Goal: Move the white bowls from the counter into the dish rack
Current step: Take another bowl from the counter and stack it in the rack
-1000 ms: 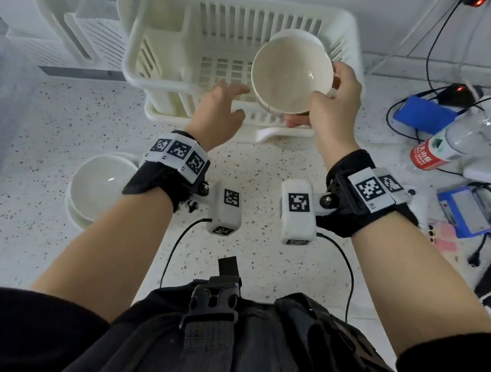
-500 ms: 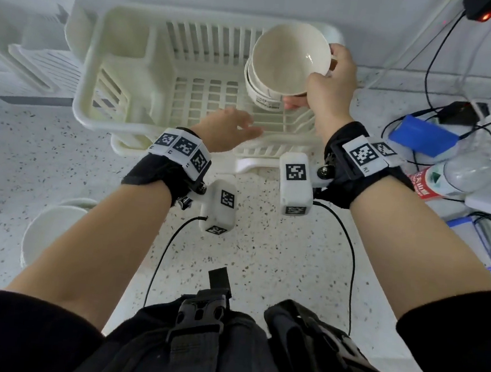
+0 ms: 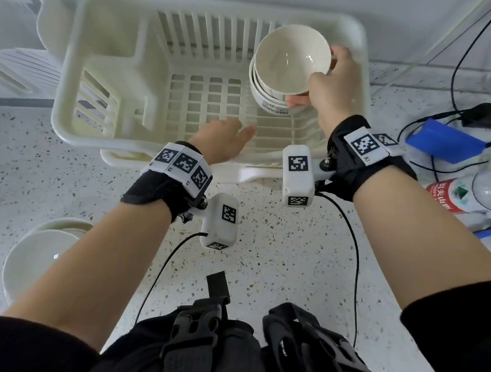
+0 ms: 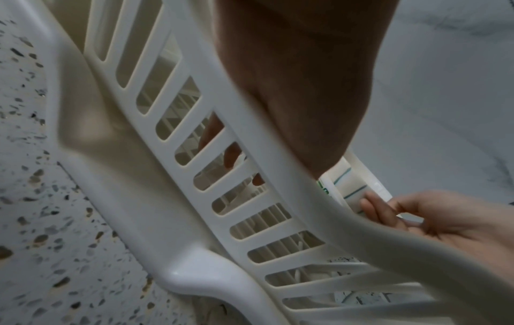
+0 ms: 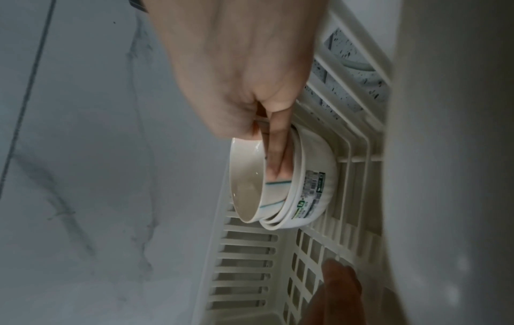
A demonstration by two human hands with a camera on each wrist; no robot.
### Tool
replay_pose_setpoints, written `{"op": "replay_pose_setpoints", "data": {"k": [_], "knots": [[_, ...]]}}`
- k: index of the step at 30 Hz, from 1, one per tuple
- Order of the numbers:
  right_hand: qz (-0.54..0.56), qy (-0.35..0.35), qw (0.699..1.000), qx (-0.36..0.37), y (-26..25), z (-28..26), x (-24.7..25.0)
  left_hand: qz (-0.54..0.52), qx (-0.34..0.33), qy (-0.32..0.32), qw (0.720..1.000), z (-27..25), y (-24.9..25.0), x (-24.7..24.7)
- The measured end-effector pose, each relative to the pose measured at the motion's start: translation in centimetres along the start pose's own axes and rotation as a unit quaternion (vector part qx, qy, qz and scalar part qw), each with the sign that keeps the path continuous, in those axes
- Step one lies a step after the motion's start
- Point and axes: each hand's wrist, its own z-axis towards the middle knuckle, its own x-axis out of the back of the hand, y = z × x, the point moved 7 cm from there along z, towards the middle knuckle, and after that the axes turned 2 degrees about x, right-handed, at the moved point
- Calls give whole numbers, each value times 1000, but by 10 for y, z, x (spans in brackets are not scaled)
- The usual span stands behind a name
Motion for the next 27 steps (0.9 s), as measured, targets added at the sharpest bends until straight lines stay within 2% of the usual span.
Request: {"op": "replay_pose_setpoints", "data": {"k": [6, 14, 24, 27], "knots": [[-26, -12, 999, -14, 5, 6, -5, 4, 12, 7, 1000, 4, -5, -3], [-139, -13, 990, 17, 9, 17, -8, -8, 24, 10, 1000, 2, -3, -4], [-181, -22, 980, 78, 6, 14, -7, -4, 24, 12, 1000, 3, -3, -5], [-193, -41, 978, 61, 5, 10, -8, 3, 26, 17, 1000, 3, -4, -4]]}}
